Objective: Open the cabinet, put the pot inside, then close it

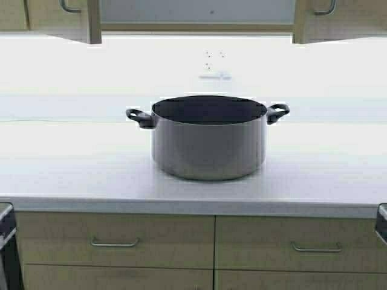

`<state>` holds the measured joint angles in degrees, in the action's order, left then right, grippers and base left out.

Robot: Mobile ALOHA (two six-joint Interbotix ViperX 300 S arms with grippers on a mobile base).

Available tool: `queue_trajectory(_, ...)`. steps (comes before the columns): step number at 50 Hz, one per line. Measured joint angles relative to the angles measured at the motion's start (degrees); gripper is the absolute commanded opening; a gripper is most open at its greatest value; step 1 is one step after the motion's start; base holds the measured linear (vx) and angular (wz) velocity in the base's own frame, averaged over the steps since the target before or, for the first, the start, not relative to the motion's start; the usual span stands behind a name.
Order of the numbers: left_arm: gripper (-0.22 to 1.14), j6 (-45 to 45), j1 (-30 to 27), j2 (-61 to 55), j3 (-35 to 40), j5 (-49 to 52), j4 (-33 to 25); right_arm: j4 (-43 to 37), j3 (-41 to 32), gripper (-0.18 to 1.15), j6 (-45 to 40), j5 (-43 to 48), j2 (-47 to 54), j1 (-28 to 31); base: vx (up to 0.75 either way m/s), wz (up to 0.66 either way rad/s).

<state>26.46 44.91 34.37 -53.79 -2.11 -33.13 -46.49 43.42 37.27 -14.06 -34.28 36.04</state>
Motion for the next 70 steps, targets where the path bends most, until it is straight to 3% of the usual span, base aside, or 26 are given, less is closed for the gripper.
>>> queue_trajectory(7,0.03,-0.26,0.26,-13.54,6.42,-7.56,0.00,0.97,-5.10,0.07,-0.09,8.35,9.76,2.20,0.00,0.00)
queue_trajectory(21,0.03,-1.67,-0.97,-29.71,15.29,-18.46,-0.18,3.96,-14.85,0.07,-0.26,14.85,23.12,2.55,0.00,0.00)
queue_trajectory(32,0.03,-3.69,-8.26,-31.03,14.85,-21.18,-0.62,4.13,-14.94,0.07,-0.35,17.31,25.84,-2.64,0.00,0.00)
queue_trajectory(44,0.03,-3.78,-11.16,-27.86,10.46,-21.09,-0.53,4.39,-10.02,0.07,-0.26,16.17,22.76,-9.49,0.00,0.00)
queue_trajectory(48,0.06,-3.87,-13.10,-26.19,9.32,-21.18,-0.62,4.13,-8.35,0.13,-0.70,15.73,20.21,-12.22,0.00,0.00)
queue_trajectory(51,0.14,-4.04,-13.01,-24.96,8.88,-21.09,-0.62,4.04,-7.65,0.28,-0.70,15.03,18.11,-12.48,0.00,0.00)
queue_trajectory(54,0.28,-4.31,-11.51,-23.91,8.53,-21.01,-0.44,3.87,-6.86,0.51,-0.70,13.62,15.73,-11.95,0.00,0.00)
queue_trajectory(61,0.82,-6.15,-5.80,-21.88,6.77,-21.27,-0.35,0.35,-3.78,1.06,-0.62,9.84,10.81,-10.90,0.00,0.00)
queue_trajectory(65,1.07,-8.35,-2.37,-21.71,5.98,-21.97,-0.26,-3.87,-1.23,1.06,-0.97,9.32,8.88,-11.07,0.00,0.00)
queue_trajectory(70,1.03,-12.83,0.97,-22.24,3.87,-25.66,-0.26,-10.72,3.25,1.02,-0.79,10.11,8.00,-11.07,0.00,0.00)
